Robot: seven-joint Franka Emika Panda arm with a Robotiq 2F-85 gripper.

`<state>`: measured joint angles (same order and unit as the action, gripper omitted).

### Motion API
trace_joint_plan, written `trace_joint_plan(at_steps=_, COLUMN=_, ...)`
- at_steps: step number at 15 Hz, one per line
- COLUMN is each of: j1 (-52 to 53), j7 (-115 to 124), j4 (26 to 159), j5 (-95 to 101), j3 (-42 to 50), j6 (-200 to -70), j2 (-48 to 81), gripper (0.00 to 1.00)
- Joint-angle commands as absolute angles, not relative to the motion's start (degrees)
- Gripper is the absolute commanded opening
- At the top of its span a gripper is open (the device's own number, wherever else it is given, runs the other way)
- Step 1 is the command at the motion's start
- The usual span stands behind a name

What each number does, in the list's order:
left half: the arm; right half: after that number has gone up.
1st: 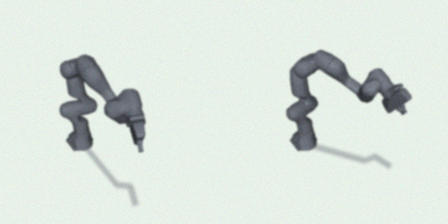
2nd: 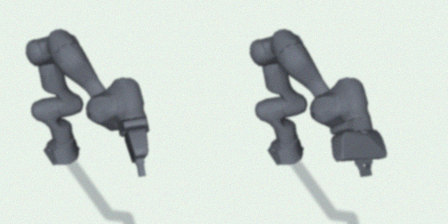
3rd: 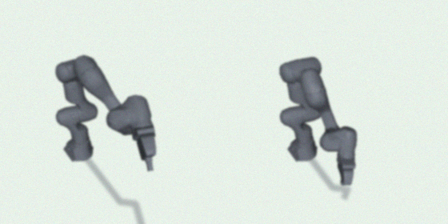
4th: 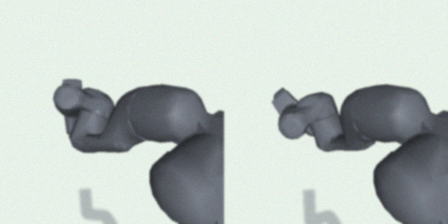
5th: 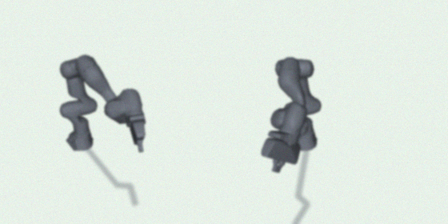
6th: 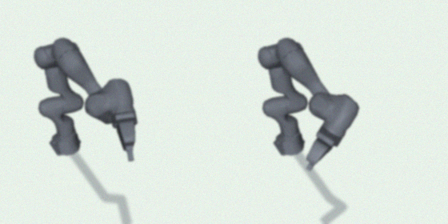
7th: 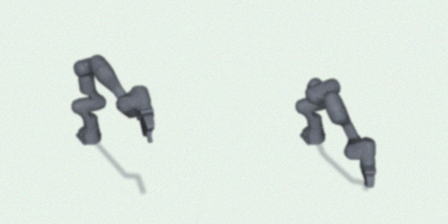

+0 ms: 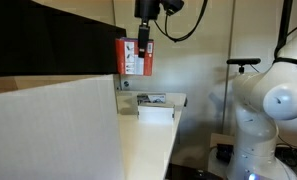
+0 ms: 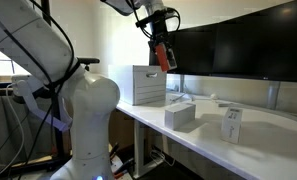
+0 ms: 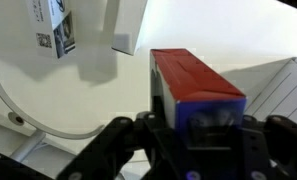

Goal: Pick up the three small boxes from the table and put them in the bigger box.

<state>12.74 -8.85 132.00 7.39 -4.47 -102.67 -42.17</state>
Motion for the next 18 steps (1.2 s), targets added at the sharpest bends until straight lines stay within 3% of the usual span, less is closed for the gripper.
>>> trace_joint_plan(at_steps=1, j1=13.8, j7=-11.2, j4=126.3, j5=4.8, j3=-5.4, j6=-104.0, j2=-36.9, gripper=0.19)
trace_joint_plan(at_steps=18, j1=19.9, j7=-26.6, j4=95.8, j5=3.0, j3=-12.7, j6=-96.5, j2=-14.8, gripper=0.19)
